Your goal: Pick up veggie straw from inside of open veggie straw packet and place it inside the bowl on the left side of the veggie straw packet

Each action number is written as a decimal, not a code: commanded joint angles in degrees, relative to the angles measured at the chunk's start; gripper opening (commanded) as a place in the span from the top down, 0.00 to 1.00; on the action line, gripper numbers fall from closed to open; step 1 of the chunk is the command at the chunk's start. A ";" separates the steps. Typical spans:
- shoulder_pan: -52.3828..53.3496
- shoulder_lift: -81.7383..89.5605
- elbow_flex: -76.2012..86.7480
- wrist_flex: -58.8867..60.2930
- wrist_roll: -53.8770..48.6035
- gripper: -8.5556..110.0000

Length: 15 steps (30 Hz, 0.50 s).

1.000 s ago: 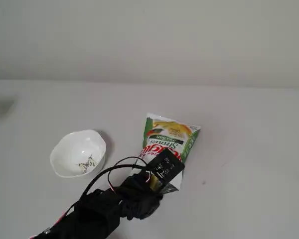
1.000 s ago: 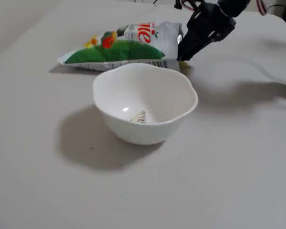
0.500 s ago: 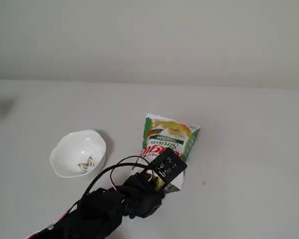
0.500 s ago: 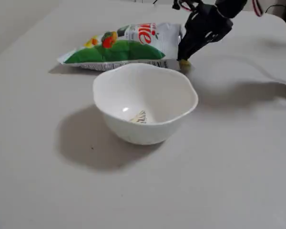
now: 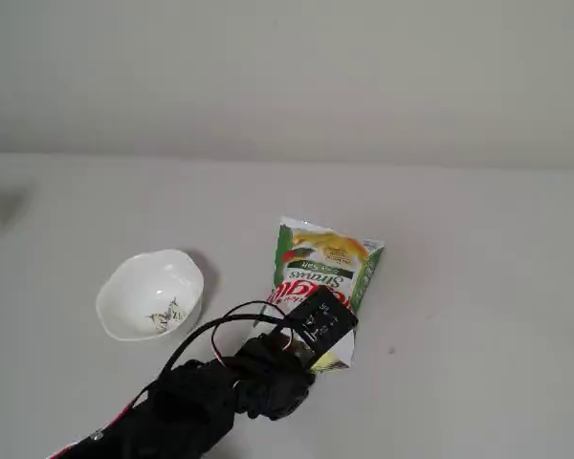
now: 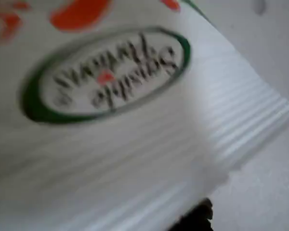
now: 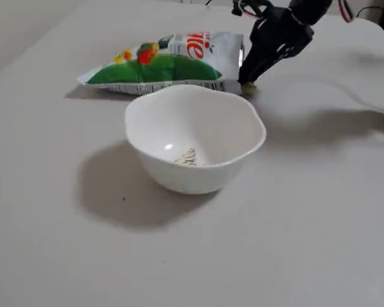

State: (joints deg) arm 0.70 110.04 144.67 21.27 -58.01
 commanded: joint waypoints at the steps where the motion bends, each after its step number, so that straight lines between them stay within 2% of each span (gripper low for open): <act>1: -1.05 9.14 -3.34 5.54 0.62 0.93; 15: -5.10 36.30 -3.87 34.45 0.35 0.93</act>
State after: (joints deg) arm -2.46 137.55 144.67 48.43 -58.01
